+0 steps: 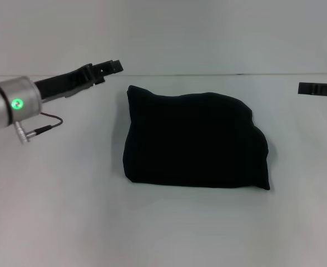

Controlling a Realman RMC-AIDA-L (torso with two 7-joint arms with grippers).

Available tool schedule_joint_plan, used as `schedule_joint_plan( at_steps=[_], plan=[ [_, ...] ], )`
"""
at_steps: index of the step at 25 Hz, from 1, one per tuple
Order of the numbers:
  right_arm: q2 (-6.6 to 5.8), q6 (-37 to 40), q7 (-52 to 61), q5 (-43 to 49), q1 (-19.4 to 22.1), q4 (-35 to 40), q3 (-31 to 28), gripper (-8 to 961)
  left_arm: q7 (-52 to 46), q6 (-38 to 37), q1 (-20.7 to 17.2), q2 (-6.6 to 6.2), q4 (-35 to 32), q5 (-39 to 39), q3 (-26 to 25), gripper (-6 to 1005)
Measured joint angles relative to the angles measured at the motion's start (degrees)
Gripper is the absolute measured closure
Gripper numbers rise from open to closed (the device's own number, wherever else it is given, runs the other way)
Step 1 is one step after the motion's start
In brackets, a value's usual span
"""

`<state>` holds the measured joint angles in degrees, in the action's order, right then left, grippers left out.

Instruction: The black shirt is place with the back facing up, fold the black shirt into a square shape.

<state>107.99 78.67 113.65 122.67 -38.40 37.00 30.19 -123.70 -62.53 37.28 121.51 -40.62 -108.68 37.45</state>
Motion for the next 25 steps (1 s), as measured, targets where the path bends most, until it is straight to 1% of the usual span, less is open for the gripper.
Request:
schedule_joint_plan(
  at_steps=[3, 7, 11, 12, 15, 18, 19, 20, 22, 23, 24, 25],
  plan=[
    [0.2, 1.06, -1.33, -1.61, 0.02, 0.0, -0.21, 13, 5.65, -9.49, -1.4, 0.09, -3.0, 0.84, -4.13, 298],
    [0.64, 4.63, -5.66, -5.84, 0.4, 0.0, -0.38, 13, 12.42, -18.83, -1.37, -0.86, -3.64, 0.99, -7.73, 273],
    [1.92, 9.24, -11.64, -10.66, 0.67, 0.33, -0.32, 13, 18.24, -25.77, -1.02, -1.27, -5.7, 1.29, -8.51, 240],
    [2.52, 9.68, -13.1, -11.22, 0.66, 0.89, -0.18, 13, 19.69, -26.96, -0.78, -1.3, -6.27, 1.45, -8.37, 232],
    [4.62, 8.87, -15.2, -10.64, 0.14, 4.09, 0.86, 13, 22.66, -28.25, 0.84, -1.81, -6.99, 0.91, -6.61, 207],
    [6.71, 7.02, -14.69, -9.19, -0.25, 9.22, 3.62, 13, 22.91, -27.9, 2.63, -2.4, -7.07, 0.04, -4.63, 183],
    [7.08, 6.41, -14.12, -8.85, -0.29, 10.56, 4.27, 13, 22.85, -27.38, 3.2, -2.52, -7.08, -0.32, -4.06, 181],
    [7.31, 6.0, -13.33, -8.44, -0.34, 11.83, 4.83, 13, 22.72, -26.88, 3.66, -2.61, -7.07, -0.65, -3.51, 180],
    [7.21, 5.27, -11.63, -7.71, -0.5, 13.25, 5.43, 13, 22.49, -25.4, 4.33, -2.7, -7.02, -1.21, -2.39, 177],
    [6.96, 5.1, -11.0, -7.42, -0.61, 13.48, 5.7, 13, 22.39, -24.48, 4.63, -2.71, -7.0, -1.64, -1.54, 175],
    [6.3, 4.75, -9.77, -6.62, -0.92, 13.56, 6.38, 13, 22.21, -23.86, 4.82, -2.72, -7.0, -2.13, -0.99, 166],
    [6.01, 4.52, -9.27, -6.15, -1.07, 13.56, 6.64, 13, 22.1, -23.51, 4.93, -2.72, -7.0, -2.44, -0.7, 157]
  ],
)
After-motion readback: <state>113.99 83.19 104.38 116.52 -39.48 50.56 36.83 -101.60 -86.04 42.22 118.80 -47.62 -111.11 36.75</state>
